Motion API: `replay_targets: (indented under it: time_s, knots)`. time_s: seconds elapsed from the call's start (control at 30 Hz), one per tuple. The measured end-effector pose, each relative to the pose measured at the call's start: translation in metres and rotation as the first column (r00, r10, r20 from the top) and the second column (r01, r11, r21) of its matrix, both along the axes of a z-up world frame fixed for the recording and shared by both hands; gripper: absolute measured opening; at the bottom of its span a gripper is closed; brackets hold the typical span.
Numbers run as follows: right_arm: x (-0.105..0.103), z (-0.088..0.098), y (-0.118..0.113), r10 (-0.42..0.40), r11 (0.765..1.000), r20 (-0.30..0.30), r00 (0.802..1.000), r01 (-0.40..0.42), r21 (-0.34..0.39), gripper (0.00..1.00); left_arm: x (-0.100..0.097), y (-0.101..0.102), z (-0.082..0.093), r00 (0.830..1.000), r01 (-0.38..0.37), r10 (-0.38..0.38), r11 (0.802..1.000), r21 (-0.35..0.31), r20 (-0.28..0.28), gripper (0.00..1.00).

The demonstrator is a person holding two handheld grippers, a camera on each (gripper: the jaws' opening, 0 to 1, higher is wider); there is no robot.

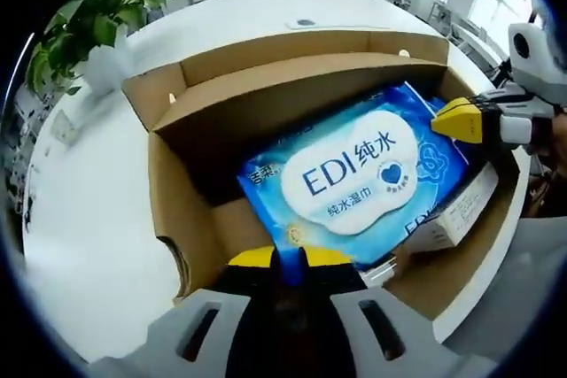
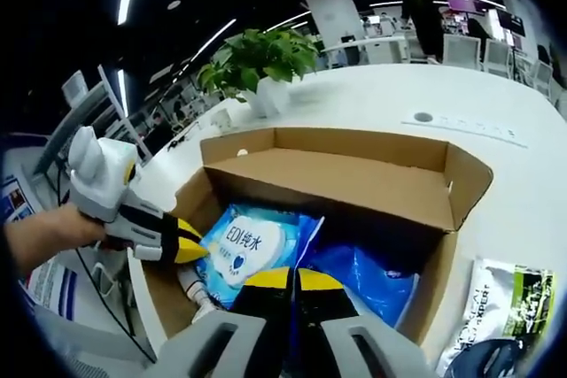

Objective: Operate the shoe box by opening the lid, removing the specified soft item, and placing it in the target area until the item is outside and the box remains undamaged.

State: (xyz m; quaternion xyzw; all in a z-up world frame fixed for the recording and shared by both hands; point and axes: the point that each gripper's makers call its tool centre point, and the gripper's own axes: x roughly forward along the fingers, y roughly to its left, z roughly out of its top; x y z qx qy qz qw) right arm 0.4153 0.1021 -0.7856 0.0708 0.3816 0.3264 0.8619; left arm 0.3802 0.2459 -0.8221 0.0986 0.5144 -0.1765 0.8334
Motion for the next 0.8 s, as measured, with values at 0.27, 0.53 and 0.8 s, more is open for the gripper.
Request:
replay_targets:
  time_s: [0.27,0.53,0.8]
  knots:
    - [0.000,0.000,0.000,-0.011,1.000,-0.008,1.000,0.011,0.011,0.00,0.001,0.000,0.004,0.999,-0.022,0.022,1.000,-0.010,0.032,0.00]
    - [-0.001,0.003,0.001,-0.012,1.000,-0.007,1.000,0.012,0.021,0.00,0.000,0.002,0.012,0.996,-0.062,0.066,0.997,-0.054,0.062,0.00]
    - [-0.003,0.008,0.001,-0.017,0.999,-0.009,1.000,0.017,0.043,0.00,0.002,0.003,0.026,0.991,-0.085,0.093,0.993,-0.086,0.097,0.00]
